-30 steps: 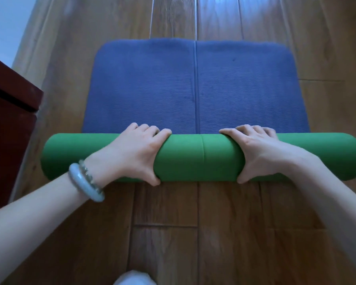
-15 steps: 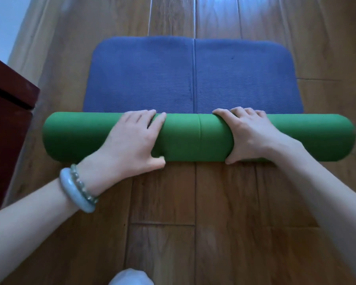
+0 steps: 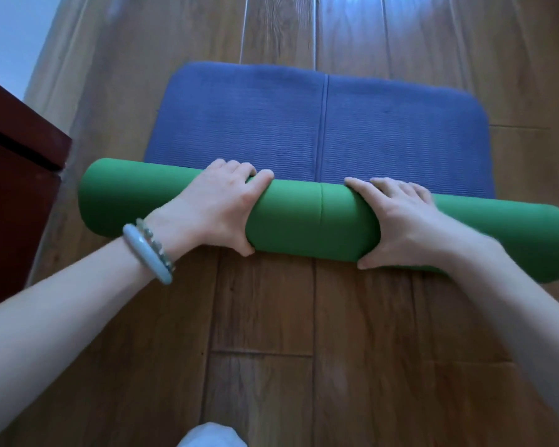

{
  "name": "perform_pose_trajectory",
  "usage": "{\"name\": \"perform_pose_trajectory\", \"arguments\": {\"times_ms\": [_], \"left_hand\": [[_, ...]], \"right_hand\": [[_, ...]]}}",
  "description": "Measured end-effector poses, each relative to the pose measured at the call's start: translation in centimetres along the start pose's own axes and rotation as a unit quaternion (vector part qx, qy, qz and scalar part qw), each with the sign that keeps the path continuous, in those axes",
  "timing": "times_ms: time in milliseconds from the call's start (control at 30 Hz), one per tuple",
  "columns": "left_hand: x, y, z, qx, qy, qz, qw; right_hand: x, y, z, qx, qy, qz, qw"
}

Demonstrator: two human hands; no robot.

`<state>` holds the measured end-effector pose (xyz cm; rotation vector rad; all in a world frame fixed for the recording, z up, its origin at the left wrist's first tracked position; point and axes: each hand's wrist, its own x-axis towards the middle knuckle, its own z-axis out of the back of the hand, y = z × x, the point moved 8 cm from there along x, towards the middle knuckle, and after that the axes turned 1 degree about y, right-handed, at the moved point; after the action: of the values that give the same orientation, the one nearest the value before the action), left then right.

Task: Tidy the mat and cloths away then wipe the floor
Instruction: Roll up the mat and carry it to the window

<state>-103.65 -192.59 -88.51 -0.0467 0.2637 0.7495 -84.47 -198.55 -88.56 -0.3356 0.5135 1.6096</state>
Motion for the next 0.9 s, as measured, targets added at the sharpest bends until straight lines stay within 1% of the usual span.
{"name": "perform_pose_trajectory", "arguments": {"times_ms": [67,133,167,200,233,267,300,367,433,567,633,733,900], "left_hand": [[1.4,0.8,0.1,-0.026,0.048,-0.012,0.998],[2.7,1.5,0.1,-0.081,0.099,-0.015,0.992],[3.3,1.9,0.1,-0.111,0.127,-0.011,0.986],[3.7,2.2,0.0,-0.135,0.153,-0.005,0.979],[4.0,2.5,0.0,-0.145,0.17,0.0,0.975],[4.0,2.7,0.2,-0.142,0.171,0.001,0.975],[3.9,2.9,0.7,-0.128,0.151,0.001,0.98],[3.0,2.9,1.8,-0.093,0.057,0.001,0.994],[1.3,2.2,1.7,-0.072,-0.02,0.007,0.997],[0.6,1.5,0.2,-0.018,-0.064,0.044,0.997],[1.2,1.6,0.7,0.0,-0.065,0.043,0.997],[1.3,1.6,1.2,0.024,-0.045,0.022,0.998],[-1.4,-0.4,-0.7,0.024,0.064,-0.019,0.998]], "right_hand": [[-1.6,0.2,-0.4,-0.042,-0.111,-0.013,0.993],[-1.9,-0.1,-0.6,-0.055,-0.197,-0.012,0.979],[-1.6,-0.4,-0.5,-0.058,-0.216,-0.01,0.975],[-1.0,-0.8,-0.2,-0.059,-0.216,-0.011,0.975],[-0.5,-1.0,0.1,-0.059,-0.202,-0.015,0.978],[0.0,-1.1,0.5,-0.06,-0.18,-0.019,0.982],[0.4,-1.3,0.7,-0.062,-0.156,-0.022,0.986],[1.0,-1.5,0.8,-0.064,-0.126,-0.021,0.99],[1.5,-1.7,1.0,-0.066,-0.114,-0.017,0.991],[2.6,-2.1,1.8,-0.048,-0.082,-0.016,0.995],[2.8,-2.0,2.0,-0.047,-0.056,-0.018,0.997],[2.4,-1.7,2.0,-0.039,-0.021,-0.016,0.999],[0.0,-0.7,-0.5,-0.014,0.096,0.01,0.995]]}}
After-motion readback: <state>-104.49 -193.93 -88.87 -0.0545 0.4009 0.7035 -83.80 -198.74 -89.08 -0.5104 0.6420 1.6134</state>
